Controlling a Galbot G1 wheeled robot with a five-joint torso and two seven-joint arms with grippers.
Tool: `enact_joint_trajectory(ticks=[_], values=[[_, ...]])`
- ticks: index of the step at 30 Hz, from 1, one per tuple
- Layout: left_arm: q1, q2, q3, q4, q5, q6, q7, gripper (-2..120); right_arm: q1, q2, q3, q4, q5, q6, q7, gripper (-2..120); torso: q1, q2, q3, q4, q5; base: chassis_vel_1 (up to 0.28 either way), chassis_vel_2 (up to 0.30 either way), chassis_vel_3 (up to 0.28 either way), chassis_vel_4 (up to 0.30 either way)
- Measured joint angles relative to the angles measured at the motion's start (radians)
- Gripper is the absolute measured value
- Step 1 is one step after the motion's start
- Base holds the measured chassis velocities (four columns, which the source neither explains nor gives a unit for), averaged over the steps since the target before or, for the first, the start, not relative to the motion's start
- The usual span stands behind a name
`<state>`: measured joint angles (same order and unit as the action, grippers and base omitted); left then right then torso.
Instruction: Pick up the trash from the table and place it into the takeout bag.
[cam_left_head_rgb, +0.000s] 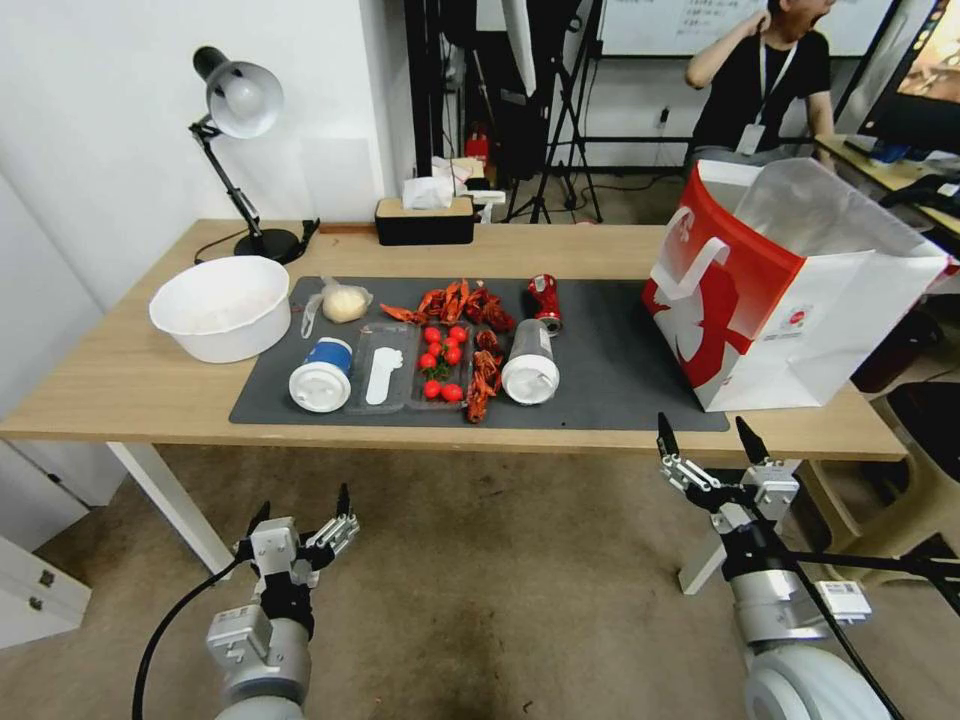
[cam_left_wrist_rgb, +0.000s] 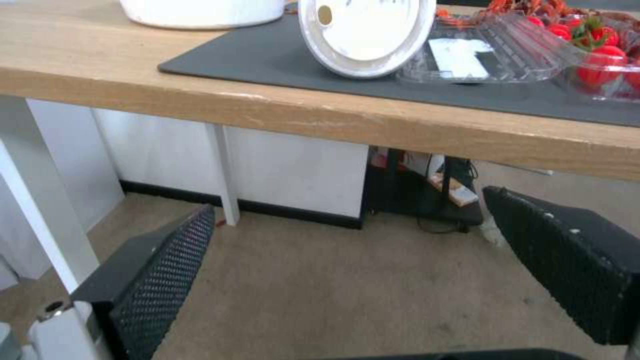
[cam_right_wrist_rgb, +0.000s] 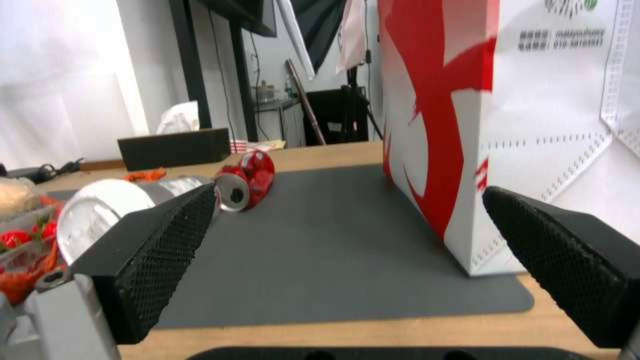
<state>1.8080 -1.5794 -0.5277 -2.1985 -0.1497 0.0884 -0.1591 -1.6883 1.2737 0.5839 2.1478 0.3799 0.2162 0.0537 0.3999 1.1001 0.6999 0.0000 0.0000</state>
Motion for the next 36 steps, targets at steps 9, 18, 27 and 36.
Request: enact_joint_trajectory(ticks=[9, 18, 27, 36], values=[[-0.002, 0.002, -0.001, 0.009, -0.001, -0.006, 0.000, 100, -0.003, 0.018, -0.014, -0.045, -0.024, 0.007, -0.012, 100, 0.000, 0.000, 0.000, 0.0000, 0.0000, 0.000, 0.000, 0.000, 0.000], [-0.002, 0.002, -0.004, 0.008, -0.001, -0.007, 0.000, 100, -0.014, 0.038, -0.023, -0.091, -0.076, 0.019, -0.020, 100, 0.000, 0.000, 0.000, 0.0000, 0.0001, 0.000, 0.000, 0.000, 0.000], [-0.002, 0.003, -0.005, 0.003, 0.011, -0.013, 0.003, 100, 0.047, 0.055, -0.092, -0.045, 0.032, -0.074, 0.032, 100, 0.000, 0.000, 0.000, 0.0000, 0.0001, 0.000, 0.000, 0.000, 0.000], [-0.004, 0.004, -0.007, 0.001, 0.018, -0.013, 0.000, 100, 0.220, 0.062, -0.180, -0.014, 0.086, -0.207, 0.105, 100, 0.000, 0.000, 0.000, 0.0000, 0.0002, 0.000, 0.000, 0.000, 0.000]])
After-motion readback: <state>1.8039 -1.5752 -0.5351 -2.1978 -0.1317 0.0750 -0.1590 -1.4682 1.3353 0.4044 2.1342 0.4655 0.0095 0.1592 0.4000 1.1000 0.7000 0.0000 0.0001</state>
